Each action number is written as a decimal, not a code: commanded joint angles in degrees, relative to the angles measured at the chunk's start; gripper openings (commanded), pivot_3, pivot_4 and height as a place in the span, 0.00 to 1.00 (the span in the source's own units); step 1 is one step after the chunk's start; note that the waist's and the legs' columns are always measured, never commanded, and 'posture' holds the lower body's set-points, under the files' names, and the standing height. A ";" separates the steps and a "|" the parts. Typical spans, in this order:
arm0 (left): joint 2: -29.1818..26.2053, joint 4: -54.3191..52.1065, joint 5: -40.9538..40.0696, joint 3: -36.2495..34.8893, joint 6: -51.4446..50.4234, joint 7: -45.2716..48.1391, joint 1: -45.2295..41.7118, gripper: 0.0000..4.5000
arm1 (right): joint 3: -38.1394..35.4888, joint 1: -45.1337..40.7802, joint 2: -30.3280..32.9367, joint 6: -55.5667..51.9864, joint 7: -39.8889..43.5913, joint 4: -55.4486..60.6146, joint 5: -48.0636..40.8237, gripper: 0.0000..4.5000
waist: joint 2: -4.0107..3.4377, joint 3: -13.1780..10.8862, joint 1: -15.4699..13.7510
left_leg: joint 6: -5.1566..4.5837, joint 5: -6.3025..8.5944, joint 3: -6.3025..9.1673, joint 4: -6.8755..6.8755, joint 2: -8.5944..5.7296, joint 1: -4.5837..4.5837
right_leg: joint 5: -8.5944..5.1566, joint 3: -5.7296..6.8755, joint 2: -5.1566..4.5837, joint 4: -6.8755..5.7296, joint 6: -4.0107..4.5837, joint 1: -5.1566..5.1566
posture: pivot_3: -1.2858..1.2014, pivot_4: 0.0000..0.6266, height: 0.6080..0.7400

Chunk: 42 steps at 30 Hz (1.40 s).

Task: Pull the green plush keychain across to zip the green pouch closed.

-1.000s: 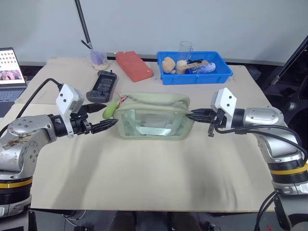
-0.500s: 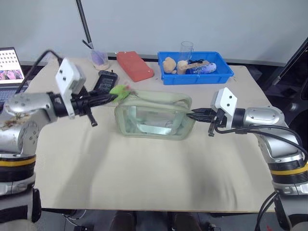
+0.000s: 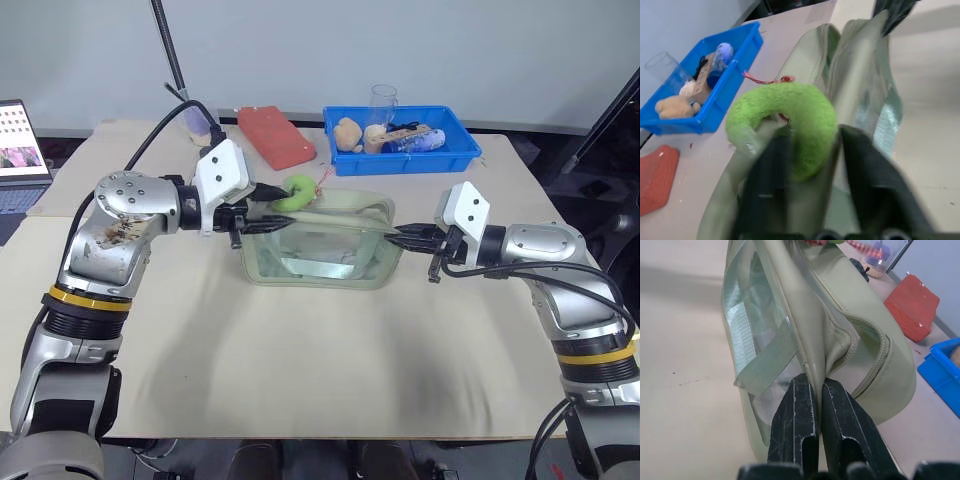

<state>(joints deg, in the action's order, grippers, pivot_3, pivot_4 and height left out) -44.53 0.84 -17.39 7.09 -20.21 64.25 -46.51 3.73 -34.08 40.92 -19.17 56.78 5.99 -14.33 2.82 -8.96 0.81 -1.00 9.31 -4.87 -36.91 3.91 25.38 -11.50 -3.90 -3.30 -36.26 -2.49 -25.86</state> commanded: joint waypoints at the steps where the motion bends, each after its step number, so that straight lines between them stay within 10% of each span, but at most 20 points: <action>1: -2.18 -1.35 -0.78 -3.05 -0.79 1.30 -1.37 0.85 | -1.59 -0.70 0.14 1.02 -0.73 1.60 -0.24 0.00 | 0.00 0.00 0.00 | 0.00 0.00 0.00 0.00 0.00 0.00 | 0.00 0.00 0.00 0.00 0.00 0.00 | 0.52 0.24 1.00; 3: -4.37 -1.61 -1.14 -4.03 -3.04 2.09 -0.25 0.98 | -1.68 -0.89 0.24 1.05 -0.68 1.36 -0.22 0.00 | 0.00 0.00 0.02 | 0.00 0.00 0.01 0.00 0.01 0.00 | 0.00 0.00 0.01 -0.01 0.00 0.00 | 0.52 0.24 1.00; 11: -4.72 1.61 1.00 -6.07 -0.82 -1.22 7.98 0.98 | -0.91 -1.84 -0.35 0.95 -0.35 0.95 -0.16 0.00 | -0.01 0.00 -0.01 | 0.00 0.00 0.00 -0.01 0.01 -0.02 | -0.02 0.00 0.00 -0.03 0.04 -0.01 | 0.52 0.24 1.00; 14: -4.07 0.63 0.71 -6.87 -1.22 -2.32 9.47 0.80 | -1.00 -2.22 -0.17 1.05 0.11 0.67 -0.12 0.00 | 0.00 0.00 -0.14 | 0.00 0.00 -0.01 -0.01 0.01 0.02 | -0.03 0.00 -0.01 -0.03 0.07 -0.03 | 0.52 0.24 1.00; 21: -3.77 -0.45 0.53 -7.57 -1.42 -2.17 10.90 0.03 | -0.84 -2.87 0.01 0.51 0.66 0.37 -0.12 0.00 | 0.00 0.00 -0.11 | 0.00 0.00 -0.01 -0.03 0.01 0.11 | -0.03 0.01 -0.01 -0.03 0.06 -0.12 | 0.52 0.24 1.00; 24: -3.64 -0.37 1.07 -7.52 -1.51 -2.68 10.84 0.00 | -0.47 -3.09 1.23 -0.94 2.43 0.72 -0.65 0.00 | 0.00 0.00 -0.11 | 0.00 0.00 -0.01 -0.03 0.01 0.11 | 0.00 0.00 -0.01 -0.04 0.01 -0.12 | 0.52 0.24 1.00; 36: -3.74 -0.44 1.67 -7.20 -1.56 -2.89 11.12 0.00 | -3.95 -13.67 6.65 -5.42 7.96 -4.72 -4.23 0.94 | -0.01 0.00 0.01 | 0.00 0.00 -0.02 -0.03 0.02 0.11 | -0.15 0.00 -0.02 -0.05 0.29 -0.16 | 0.52 0.24 1.00; 42: -4.03 -0.33 2.02 -6.82 -1.22 -2.64 11.59 0.00 | 1.58 -21.09 -6.56 -6.26 0.28 -3.93 -2.14 0.99 | -0.01 0.00 0.36 | 0.00 0.00 0.02 -0.03 0.06 0.04 | -0.13 0.01 0.06 -0.56 0.17 -0.31 | 0.52 0.24 1.00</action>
<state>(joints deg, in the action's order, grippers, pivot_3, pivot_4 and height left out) -47.81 1.79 -15.74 1.17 -22.07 61.64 -34.66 3.88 -53.95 35.95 -25.47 59.29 0.71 -16.91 2.82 -8.96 1.17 -0.99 9.31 -4.83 -36.94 3.99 25.41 -11.67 -3.88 -3.20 -36.89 -2.28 -26.19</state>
